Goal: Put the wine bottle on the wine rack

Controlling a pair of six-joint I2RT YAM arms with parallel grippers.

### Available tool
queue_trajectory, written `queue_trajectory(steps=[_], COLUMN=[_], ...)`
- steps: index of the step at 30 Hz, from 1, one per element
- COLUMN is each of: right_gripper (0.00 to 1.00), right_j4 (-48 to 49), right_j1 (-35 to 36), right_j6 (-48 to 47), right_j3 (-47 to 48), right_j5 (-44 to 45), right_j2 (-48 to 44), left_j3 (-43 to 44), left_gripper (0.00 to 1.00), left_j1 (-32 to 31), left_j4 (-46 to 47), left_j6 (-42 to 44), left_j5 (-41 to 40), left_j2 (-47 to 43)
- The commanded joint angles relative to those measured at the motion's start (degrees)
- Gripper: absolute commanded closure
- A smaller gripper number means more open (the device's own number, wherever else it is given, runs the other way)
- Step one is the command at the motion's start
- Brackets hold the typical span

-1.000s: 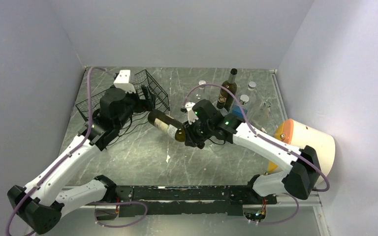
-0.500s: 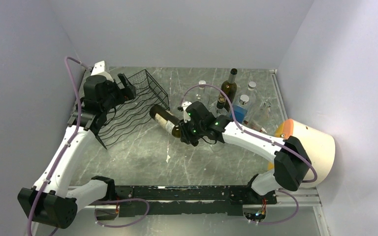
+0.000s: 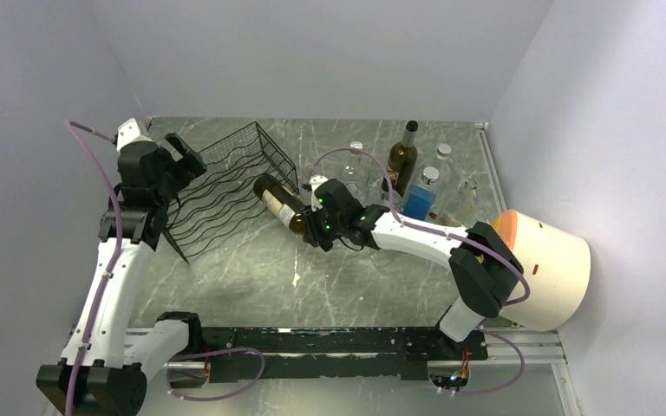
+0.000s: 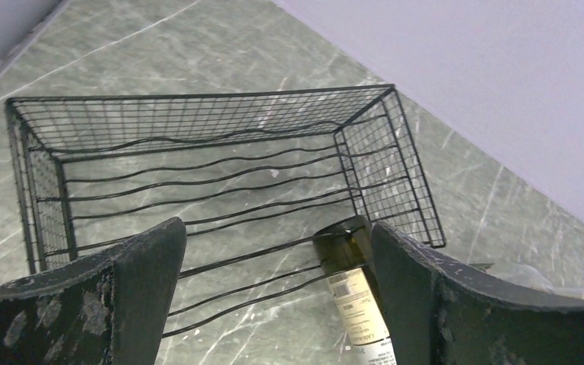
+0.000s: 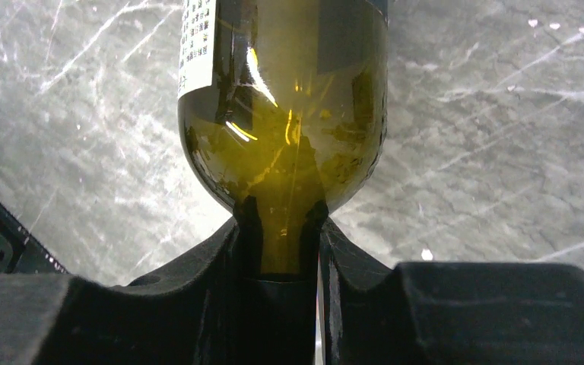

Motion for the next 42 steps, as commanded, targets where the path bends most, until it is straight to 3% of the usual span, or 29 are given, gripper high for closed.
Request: queue_trajectory(steps=[1, 11, 18, 29, 37, 42], right_gripper=[1.00, 1.00, 1.00, 0.99, 0.78, 0.90], right_j4=[17.8, 20.9, 16.3, 13.9, 11.0, 10.7], right_j1=[0.0, 0.1, -0.3, -1.0, -1.3, -2.0], right_j6=[2.4, 1.6, -3.0, -5.4, -6.7, -4.0], right_j3=[3.1, 11.8, 20.3, 25.8, 28.5, 29.7], right_j5=[4.2, 9.0, 8.5, 13.2, 14.8, 16.0], right_j2=[2.0, 12.5, 20.0, 26.5, 29.2, 29.9], left_j3=[-0.5, 0.3, 0.5, 1.7, 2.3, 2.3], left_gripper=[0.05, 0.05, 0.05, 0.05, 0.05, 0.05], left_j1=[2.7, 3.9, 4.0, 4.1, 4.1, 4.0], left_j4=[-3.6, -4.7, -3.9, -5.1, -5.9, -5.8], left_j6=[-2.0, 0.0, 1.6, 4.1, 4.6, 4.6], left_j5=[0.6, 3.2, 6.6, 10.1, 10.5, 11.4], left_j2=[0.0, 0.7, 1.2, 1.7, 1.8, 1.8])
